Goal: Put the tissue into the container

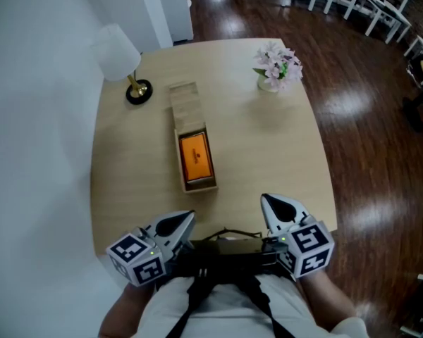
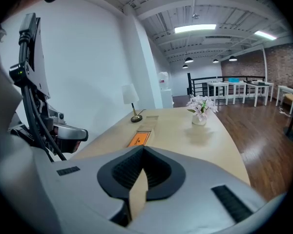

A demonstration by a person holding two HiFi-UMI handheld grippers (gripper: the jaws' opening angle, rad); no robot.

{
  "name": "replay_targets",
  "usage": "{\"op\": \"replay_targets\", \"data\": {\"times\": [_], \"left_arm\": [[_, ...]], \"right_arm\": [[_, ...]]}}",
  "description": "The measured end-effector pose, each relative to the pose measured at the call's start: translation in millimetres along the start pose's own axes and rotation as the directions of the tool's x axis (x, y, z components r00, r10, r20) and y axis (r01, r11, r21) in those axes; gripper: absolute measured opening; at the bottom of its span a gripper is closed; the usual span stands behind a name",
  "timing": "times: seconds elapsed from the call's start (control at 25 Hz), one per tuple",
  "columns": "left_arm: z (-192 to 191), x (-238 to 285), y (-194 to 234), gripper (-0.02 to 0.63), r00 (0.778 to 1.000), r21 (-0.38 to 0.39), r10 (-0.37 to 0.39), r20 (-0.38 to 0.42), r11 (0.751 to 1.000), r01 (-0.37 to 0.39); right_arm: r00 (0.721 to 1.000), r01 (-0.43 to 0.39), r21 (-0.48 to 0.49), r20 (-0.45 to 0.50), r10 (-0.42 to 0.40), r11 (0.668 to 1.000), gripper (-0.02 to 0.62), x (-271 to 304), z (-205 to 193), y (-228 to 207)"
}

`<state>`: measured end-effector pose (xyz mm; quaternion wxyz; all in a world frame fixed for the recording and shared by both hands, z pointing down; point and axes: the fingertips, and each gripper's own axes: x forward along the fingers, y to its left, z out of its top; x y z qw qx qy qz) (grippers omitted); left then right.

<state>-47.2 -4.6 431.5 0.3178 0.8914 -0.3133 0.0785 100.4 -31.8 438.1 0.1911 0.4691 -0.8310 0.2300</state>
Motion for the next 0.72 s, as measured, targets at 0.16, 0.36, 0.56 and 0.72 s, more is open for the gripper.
{"op": "replay_targets", "data": {"times": [0.16, 0.36, 0.56, 0.72], "left_arm": [[-0.9, 0.7, -1.2, 0.000, 1.000, -0.001, -0.009, -0.004, 1.000, 0.009], [-2.3, 2.6, -1.5, 0.000, 1.000, 0.000, -0.014, -0.011, 1.000, 0.014], [-2.5, 3.5, -3.9, 0.000, 1.000, 0.000, -0.022, -0.014, 1.000, 0.022], [-3.5, 3.2, -2.4, 0.000, 1.000, 0.001, -0.016, -0.018, 1.000, 0.016]], "right_arm": [[1.000, -0.004, -0.008, -0.007, 0.004, 1.000, 0.000, 0.2, -2.1, 2.0], [1.000, -0.007, -0.007, -0.013, 0.007, 1.000, 0.000, 0.9, -4.8, 2.5], [1.000, -0.008, -0.004, -0.018, 0.008, 1.000, 0.000, -0.3, -6.1, 3.3], [1.000, -0.011, -0.009, -0.021, 0.011, 1.000, 0.000, 1.0, -6.9, 4.3]]}}
